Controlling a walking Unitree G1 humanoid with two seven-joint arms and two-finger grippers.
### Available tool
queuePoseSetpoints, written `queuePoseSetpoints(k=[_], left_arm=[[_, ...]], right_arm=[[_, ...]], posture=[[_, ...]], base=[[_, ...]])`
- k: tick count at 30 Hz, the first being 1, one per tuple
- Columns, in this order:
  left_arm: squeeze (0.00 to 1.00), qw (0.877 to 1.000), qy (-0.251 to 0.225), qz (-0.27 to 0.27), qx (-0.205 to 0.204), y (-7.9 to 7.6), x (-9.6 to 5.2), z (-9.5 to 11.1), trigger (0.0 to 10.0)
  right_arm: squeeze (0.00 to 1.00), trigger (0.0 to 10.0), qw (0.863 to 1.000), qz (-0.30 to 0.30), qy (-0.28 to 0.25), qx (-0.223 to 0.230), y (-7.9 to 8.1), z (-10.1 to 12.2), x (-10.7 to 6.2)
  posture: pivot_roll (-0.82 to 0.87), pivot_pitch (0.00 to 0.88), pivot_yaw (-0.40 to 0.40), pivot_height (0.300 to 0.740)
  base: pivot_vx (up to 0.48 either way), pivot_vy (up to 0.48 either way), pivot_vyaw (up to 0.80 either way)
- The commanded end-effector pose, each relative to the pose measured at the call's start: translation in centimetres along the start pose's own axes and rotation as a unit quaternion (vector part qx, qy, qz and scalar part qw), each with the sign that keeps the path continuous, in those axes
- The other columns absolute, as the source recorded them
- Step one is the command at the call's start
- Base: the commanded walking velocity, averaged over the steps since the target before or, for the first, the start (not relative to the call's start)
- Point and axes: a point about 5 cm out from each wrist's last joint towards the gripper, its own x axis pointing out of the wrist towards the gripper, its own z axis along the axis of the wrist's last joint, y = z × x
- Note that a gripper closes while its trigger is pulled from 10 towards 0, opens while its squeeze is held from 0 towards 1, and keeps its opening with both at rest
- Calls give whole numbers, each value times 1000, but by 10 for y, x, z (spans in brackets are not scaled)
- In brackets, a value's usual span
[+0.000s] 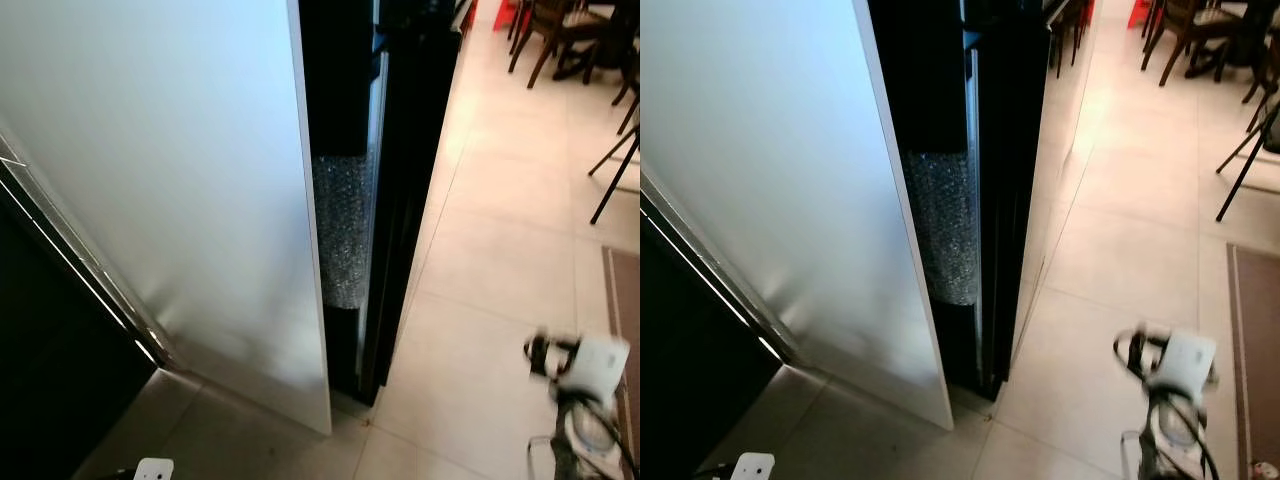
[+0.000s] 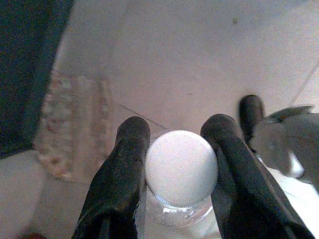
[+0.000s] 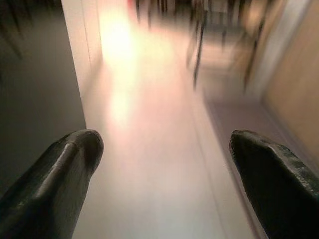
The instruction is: Restocking fridge
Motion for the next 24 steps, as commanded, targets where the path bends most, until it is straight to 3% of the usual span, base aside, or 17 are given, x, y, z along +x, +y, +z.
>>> queuePoseSetpoints(k=[1, 7, 9, 10, 13, 19, 24], left_arm=[[0, 1000, 4, 1, 1, -2, 0, -3, 10000], [0, 1000, 1, 2, -8, -6, 0, -2, 10000], [0, 1000, 1, 2, -8, -6, 0, -2, 10000], [0, 1000, 3, 2, -9, -7, 0, -4, 10000], [0, 1000, 8, 0, -9, -7, -1, -7, 10000], [0, 999, -2, 7, -33, -4, 0, -3, 10000], [0, 999, -9, 7, -47, -3, 0, 1, 10000]], right_arm=[[0, 10000, 998, 28, 50, 0, 16, -30, -19], [0, 10000, 997, 70, -35, 9, 43, -4, -16], [0, 10000, 997, 70, -35, 9, 43, -4, -16], [0, 10000, 991, 103, -83, -19, 58, 10, -17], [0, 10000, 982, 145, -124, 11, 90, 28, -24], [0, 10000, 970, 196, -137, 41, 132, 41, -36], [0, 10000, 970, 197, -137, 33, 139, 48, -36]], posture=[[-6, 0, 39, 740], [13, 0, 18, 740], [13, 0, 18, 740], [2, 0, 19, 740], [4, 0, 14, 740], [25, 0, -6, 740], [23, 0, 1, 740]], base=[[0, 0, 0], [0, 0, 0], [0, 0, 0], [0, 0, 0], [0, 0, 0], [0, 0, 0], [0, 0, 0]])
